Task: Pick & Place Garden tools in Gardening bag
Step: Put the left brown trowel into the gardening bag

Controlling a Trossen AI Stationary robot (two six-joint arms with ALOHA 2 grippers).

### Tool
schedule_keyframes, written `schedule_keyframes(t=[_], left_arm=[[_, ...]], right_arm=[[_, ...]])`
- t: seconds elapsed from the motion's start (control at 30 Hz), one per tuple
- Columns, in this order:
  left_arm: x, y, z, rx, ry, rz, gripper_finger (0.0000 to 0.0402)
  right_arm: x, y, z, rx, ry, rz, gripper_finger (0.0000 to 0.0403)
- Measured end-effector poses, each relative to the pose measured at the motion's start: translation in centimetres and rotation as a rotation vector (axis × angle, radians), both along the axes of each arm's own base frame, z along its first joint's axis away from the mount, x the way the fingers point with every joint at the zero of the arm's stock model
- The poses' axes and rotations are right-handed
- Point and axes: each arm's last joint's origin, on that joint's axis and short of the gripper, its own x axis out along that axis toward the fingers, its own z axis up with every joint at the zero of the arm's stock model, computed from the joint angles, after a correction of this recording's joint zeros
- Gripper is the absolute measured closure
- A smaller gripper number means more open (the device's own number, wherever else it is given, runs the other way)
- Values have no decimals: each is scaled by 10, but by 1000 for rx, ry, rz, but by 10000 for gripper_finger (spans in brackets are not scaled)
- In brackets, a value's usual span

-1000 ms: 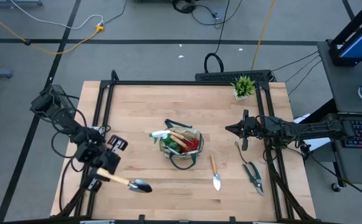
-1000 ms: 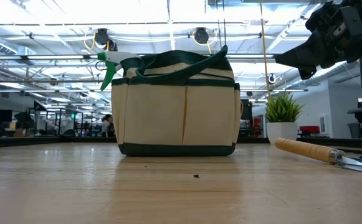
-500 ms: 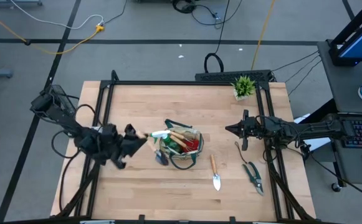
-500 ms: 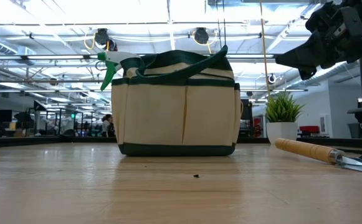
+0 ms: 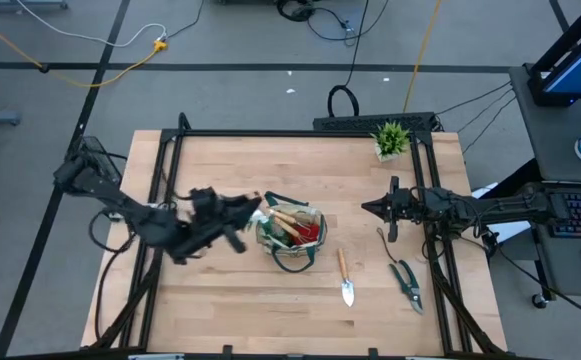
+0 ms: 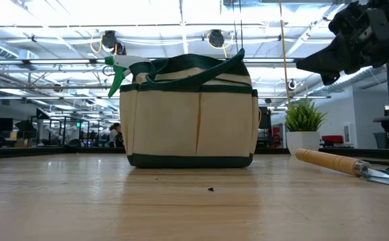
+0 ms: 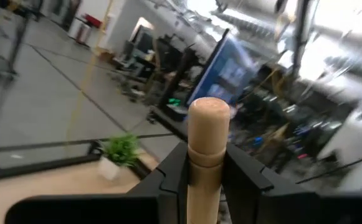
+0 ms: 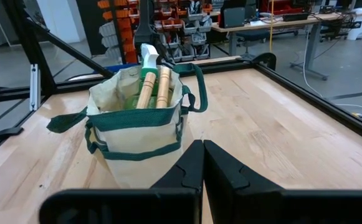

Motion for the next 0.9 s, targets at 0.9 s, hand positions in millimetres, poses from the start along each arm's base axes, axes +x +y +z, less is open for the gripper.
schedule_keyframes(t=[0.9], left_arm=[[138, 54, -32, -25, 376, -84, 330]], right_arm=[[0, 3, -2, 22, 20, 103, 403]])
